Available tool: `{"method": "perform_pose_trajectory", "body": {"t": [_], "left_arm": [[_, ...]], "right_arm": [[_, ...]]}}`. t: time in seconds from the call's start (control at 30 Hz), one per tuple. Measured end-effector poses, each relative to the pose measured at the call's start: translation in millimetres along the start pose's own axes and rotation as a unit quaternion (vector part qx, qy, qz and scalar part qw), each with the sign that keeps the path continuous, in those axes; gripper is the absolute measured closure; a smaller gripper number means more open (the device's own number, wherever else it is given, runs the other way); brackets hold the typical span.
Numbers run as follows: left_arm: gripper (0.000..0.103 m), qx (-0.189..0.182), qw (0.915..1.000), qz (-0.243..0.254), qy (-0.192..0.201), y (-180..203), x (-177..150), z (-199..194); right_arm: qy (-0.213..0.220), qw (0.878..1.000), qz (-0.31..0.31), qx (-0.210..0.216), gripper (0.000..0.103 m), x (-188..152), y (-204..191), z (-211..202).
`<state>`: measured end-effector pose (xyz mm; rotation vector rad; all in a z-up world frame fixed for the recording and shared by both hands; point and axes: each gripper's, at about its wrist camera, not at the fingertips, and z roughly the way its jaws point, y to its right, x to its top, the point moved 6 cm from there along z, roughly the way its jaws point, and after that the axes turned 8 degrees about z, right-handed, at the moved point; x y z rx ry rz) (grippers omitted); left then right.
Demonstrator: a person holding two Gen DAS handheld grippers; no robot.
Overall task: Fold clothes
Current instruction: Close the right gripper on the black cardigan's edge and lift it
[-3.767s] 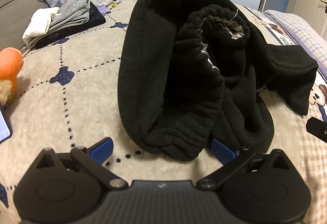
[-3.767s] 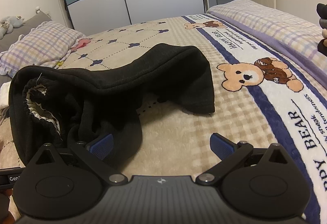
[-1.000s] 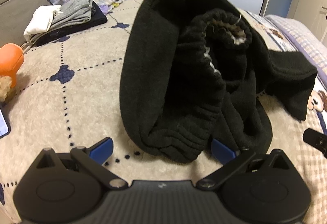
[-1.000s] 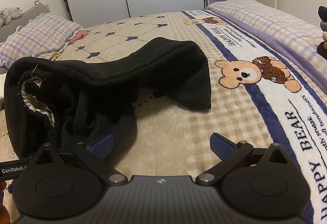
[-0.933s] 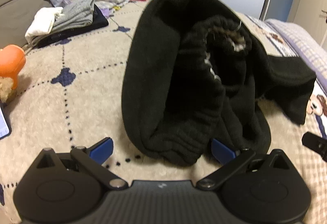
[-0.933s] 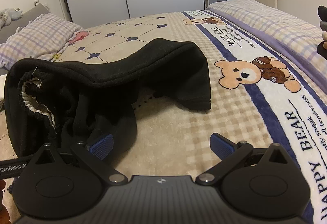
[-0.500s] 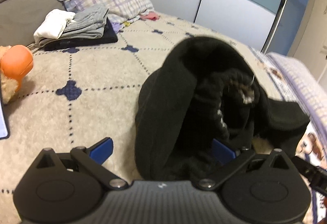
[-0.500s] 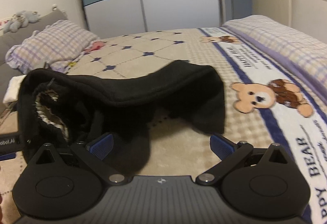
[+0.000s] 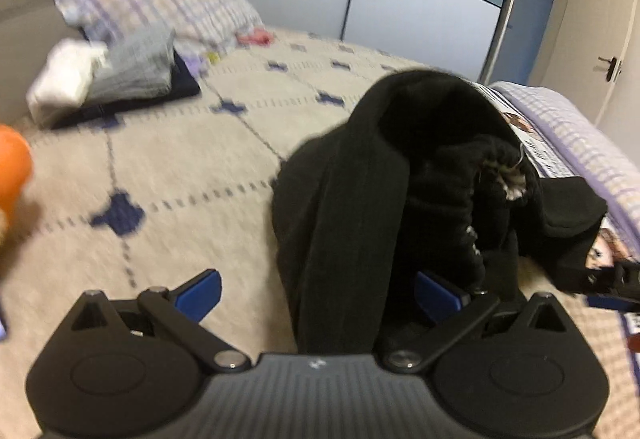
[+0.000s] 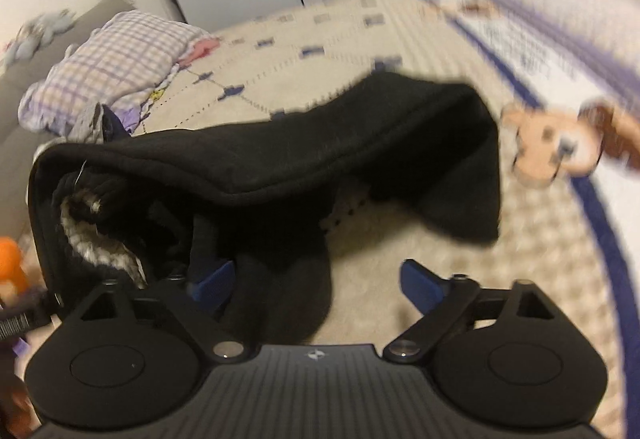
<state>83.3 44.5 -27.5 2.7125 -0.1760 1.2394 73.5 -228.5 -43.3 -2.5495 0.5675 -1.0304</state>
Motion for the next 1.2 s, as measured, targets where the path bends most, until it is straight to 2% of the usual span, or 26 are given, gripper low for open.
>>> {"method": "perform_pose_trajectory", "body": {"t": [0.17,0.23,0.3,0.37,0.43,0.53,0.6,0.67,0.77,0.83,0.97,1.03,1.2], "left_arm": [[0.0,-0.028,0.9994,-0.004,-0.019,-5,-1,12],[0.0,-0.026,0.9994,-0.005,-0.021,-6,-4,15],[0.002,-0.022,0.9993,-0.012,-0.029,-8,-6,21],[0.011,-0.034,0.9983,-0.021,-0.044,-7,-6,27],[0.015,-0.05,0.9968,-0.027,-0.057,-6,-6,34],[0.025,-0.057,0.9957,-0.027,-0.068,-5,-4,41],[0.036,-0.051,0.9955,-0.024,-0.076,-8,-2,44],[0.054,-0.055,0.9945,-0.024,-0.086,-11,1,47],[0.064,-0.062,0.9938,-0.019,-0.091,-15,9,46],[0.069,-0.056,0.9949,-0.018,-0.082,-22,16,43],[0.078,0.002,0.9982,-0.036,-0.047,-49,32,40],[0.079,0.026,0.9979,-0.053,-0.027,-63,38,38],[0.079,0.042,0.9955,-0.085,0.009,-79,47,35]], "right_arm": [[0.012,0.997,0.06,0.054,0.02,11,-1,-3],[0.017,0.993,0.084,0.079,0.02,17,-2,-6],[0.019,0.992,0.097,0.082,0.02,24,-4,-4],[0.021,0.99,0.111,0.086,0.02,31,-5,-3],[0.023,0.988,0.124,0.089,0.025,38,-7,-1],[-0.003,0.981,0.168,0.099,0.042,44,-6,10],[-0.029,0.974,0.196,0.108,0.067,45,-6,20],[-0.036,0.972,0.204,0.108,0.084,50,-9,25],[-0.017,0.977,0.19,0.1,0.091,64,-14,25],[0.001,0.978,0.185,0.093,0.093,77,-18,24],[0.029,0.979,0.183,0.089,0.093,105,-24,24],[0.042,0.979,0.179,0.088,0.093,118,-30,23],[0.063,0.981,0.168,0.081,0.094,148,-44,31]]}}
